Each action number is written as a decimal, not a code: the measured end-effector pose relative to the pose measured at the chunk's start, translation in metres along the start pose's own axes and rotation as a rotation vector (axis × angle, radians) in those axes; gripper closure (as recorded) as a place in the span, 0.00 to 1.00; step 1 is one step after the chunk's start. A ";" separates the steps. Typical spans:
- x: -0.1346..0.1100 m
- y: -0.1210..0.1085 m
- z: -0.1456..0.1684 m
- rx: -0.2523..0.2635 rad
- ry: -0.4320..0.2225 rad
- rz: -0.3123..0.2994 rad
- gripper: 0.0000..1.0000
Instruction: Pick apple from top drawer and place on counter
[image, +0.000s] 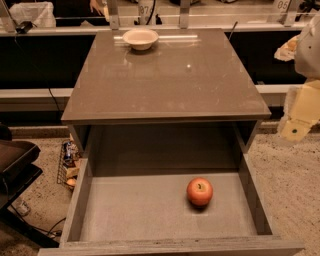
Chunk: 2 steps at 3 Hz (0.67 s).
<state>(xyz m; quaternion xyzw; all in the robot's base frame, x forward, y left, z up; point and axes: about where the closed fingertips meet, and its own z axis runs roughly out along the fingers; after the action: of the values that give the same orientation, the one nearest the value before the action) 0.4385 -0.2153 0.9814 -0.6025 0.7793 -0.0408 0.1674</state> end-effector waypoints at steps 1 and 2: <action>0.000 0.000 0.000 0.000 0.000 0.000 0.00; 0.002 -0.008 0.022 -0.013 0.035 0.016 0.00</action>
Offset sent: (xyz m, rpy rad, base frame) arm 0.0254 -0.0058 -0.0347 -0.0571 0.0606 -0.0530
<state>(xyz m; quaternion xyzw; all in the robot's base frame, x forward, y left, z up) 0.4520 -0.2163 0.9625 -0.5966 0.7871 -0.0450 0.1501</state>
